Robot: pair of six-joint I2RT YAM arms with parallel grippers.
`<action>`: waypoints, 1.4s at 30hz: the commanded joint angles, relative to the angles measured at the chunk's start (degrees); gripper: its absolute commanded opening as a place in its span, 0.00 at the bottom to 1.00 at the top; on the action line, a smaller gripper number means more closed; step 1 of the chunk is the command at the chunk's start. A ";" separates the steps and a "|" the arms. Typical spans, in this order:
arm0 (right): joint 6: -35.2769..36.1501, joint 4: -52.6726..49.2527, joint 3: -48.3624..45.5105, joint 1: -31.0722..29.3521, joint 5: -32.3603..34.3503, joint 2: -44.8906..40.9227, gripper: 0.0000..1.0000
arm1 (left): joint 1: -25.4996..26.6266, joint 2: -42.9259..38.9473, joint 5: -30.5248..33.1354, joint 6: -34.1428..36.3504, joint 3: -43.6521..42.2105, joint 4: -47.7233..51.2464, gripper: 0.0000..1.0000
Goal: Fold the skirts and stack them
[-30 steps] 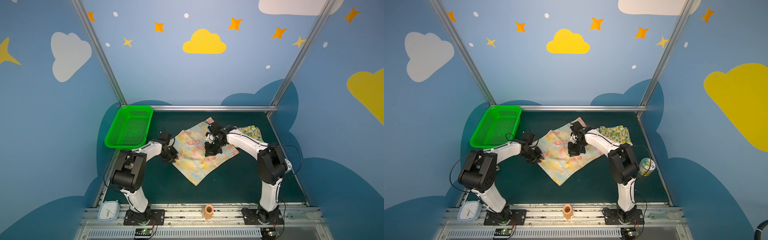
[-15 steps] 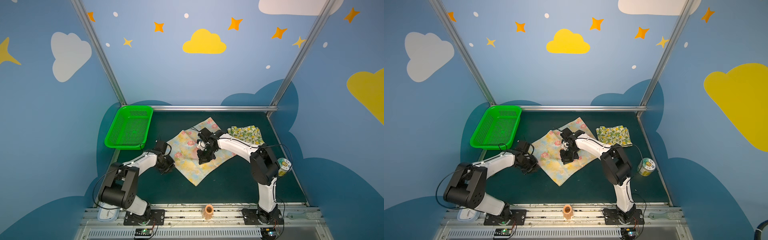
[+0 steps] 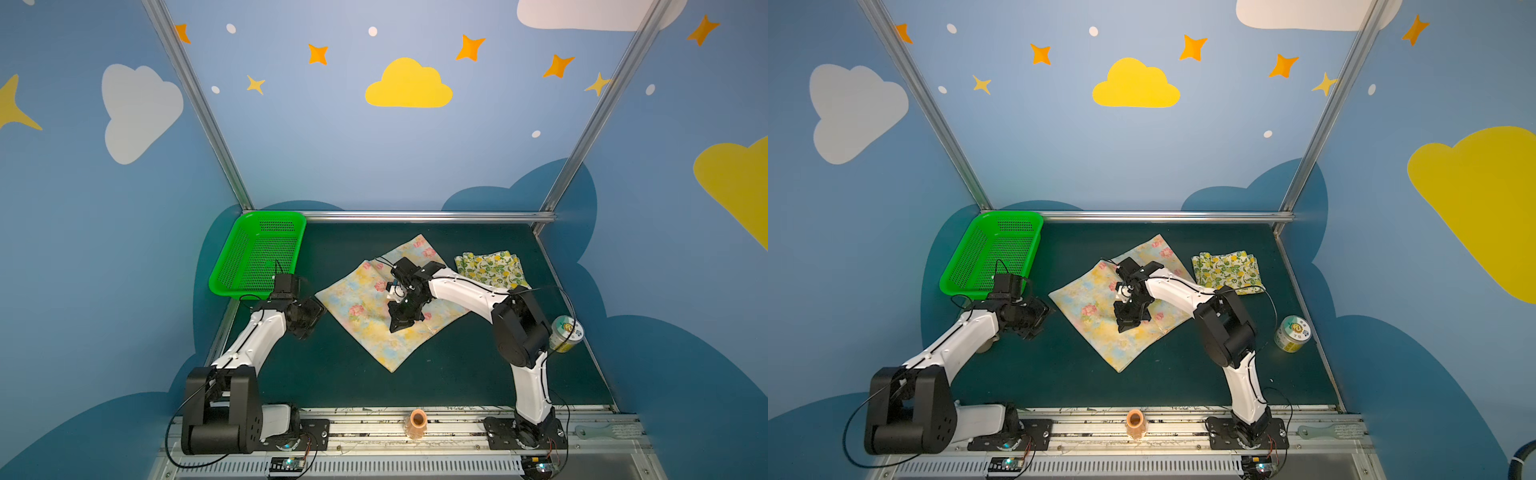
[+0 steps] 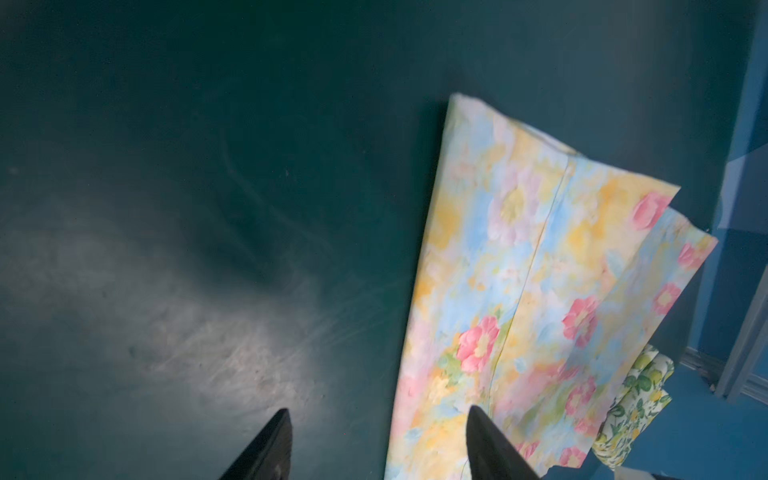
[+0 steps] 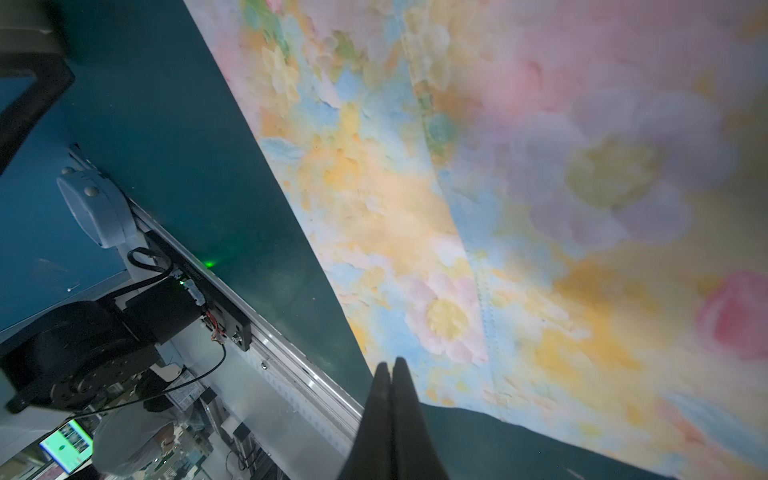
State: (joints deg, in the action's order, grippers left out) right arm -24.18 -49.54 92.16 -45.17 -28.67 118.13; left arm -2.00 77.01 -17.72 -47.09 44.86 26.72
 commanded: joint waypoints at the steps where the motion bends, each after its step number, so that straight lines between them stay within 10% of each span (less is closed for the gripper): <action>1: 0.06 -0.03 1.84 0.51 -3.06 1.61 0.00 | -1.17 4.03 -1.22 1.60 2.12 -5.40 0.64; 20: 0.48 -2.44 4.43 6.01 -6.49 3.87 0.00 | -1.34 21.94 4.51 4.00 9.40 -15.56 0.50; 42: 0.47 -2.93 4.61 6.67 -6.78 4.00 0.00 | 0.18 22.08 11.15 6.48 10.67 -11.30 0.45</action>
State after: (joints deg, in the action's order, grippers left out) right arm -24.14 -51.27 95.81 -38.70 -35.09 121.51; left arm -1.80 98.04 -10.00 -40.64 54.54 13.28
